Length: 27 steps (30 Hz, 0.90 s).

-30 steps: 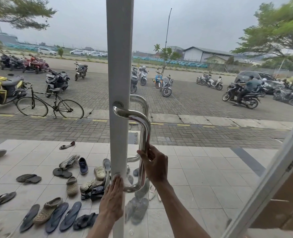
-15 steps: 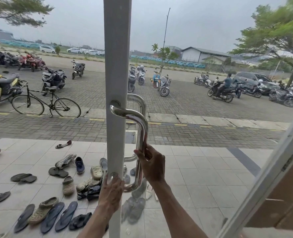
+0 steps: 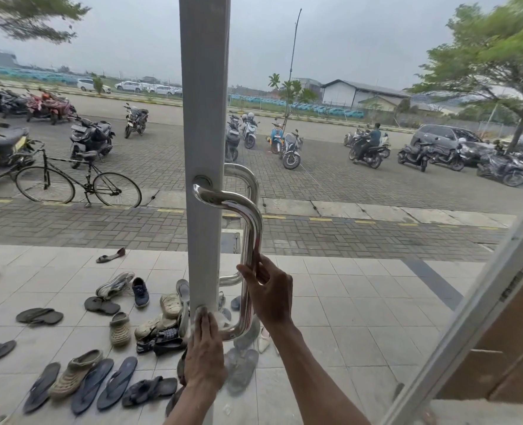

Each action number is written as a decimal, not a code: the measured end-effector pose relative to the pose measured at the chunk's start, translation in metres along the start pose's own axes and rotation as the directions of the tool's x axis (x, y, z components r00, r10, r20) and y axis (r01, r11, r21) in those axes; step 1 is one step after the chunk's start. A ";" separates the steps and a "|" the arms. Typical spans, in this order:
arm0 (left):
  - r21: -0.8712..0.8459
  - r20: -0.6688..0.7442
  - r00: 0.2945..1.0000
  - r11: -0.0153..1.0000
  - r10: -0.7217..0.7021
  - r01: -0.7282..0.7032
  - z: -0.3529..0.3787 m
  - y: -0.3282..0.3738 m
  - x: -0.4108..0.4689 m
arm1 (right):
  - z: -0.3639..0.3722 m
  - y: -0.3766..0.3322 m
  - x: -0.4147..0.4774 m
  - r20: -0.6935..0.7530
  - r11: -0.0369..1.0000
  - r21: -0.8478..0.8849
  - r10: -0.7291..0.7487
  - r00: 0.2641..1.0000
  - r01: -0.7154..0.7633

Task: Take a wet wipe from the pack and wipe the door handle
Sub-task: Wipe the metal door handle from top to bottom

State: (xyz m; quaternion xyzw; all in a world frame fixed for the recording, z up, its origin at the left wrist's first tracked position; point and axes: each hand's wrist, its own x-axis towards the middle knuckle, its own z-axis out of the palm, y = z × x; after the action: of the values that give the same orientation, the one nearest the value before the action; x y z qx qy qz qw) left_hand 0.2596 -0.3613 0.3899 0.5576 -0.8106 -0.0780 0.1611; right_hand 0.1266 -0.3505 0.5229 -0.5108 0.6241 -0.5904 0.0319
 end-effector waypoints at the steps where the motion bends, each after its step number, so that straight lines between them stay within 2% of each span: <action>1: -0.107 0.039 0.998 0.993 -0.052 0.056 0.000 0.006 -0.003 | 0.000 0.000 0.000 -0.003 1.000 -0.002 0.001 1.000 -0.001; 4: -0.422 0.029 0.975 0.882 -0.219 0.210 0.004 0.023 -0.007 | 0.001 -0.001 -0.002 -0.009 1.000 -0.004 -0.007 1.000 0.007; 7: -0.704 -0.011 0.894 0.638 -0.449 0.312 -0.004 0.036 -0.012 | 0.001 -0.001 -0.002 -0.009 1.000 -0.004 -0.008 1.000 0.008; 10: -0.870 0.088 0.763 0.324 -0.640 0.372 -0.023 0.042 -0.005 | 0.001 0.000 -0.002 -0.010 1.000 -0.006 -0.009 1.000 0.009; 12: -0.946 0.179 0.716 0.082 -0.675 0.314 -0.024 0.031 0.008 | 0.001 0.000 -0.002 -0.011 1.000 -0.002 -0.008 1.000 0.008; 14: -0.932 0.361 0.680 -0.251 -0.638 0.260 -0.026 0.013 0.024 | 0.001 0.001 -0.003 -0.011 1.000 0.001 -0.012 1.000 0.012; 15: -0.886 0.451 0.665 -0.385 -0.595 0.256 -0.025 0.003 0.033 | 0.001 0.001 -0.003 -0.009 1.000 0.001 -0.017 1.000 0.017; 16: -0.841 0.514 0.668 -0.469 -0.538 0.270 -0.021 -0.007 0.044 | 0.001 0.001 -0.003 -0.007 1.000 0.002 -0.020 1.000 0.020; 20: -0.737 0.599 0.739 -0.572 -0.308 0.360 -0.012 -0.027 0.069 | 0.001 0.004 -0.001 -0.003 1.000 0.006 -0.019 1.000 0.019; 27: -0.654 0.667 0.698 -0.652 -0.259 0.383 -0.009 -0.011 0.035 | 0.002 0.004 -0.002 0.007 1.000 0.010 -0.005 1.000 0.005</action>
State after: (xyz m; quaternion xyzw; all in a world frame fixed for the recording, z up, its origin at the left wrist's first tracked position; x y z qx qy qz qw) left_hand 0.2613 -0.3977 0.4011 0.4093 -0.0630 -0.7826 0.4648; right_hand 0.1262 -0.3517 0.5184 -0.5141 0.6197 -0.5920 0.0352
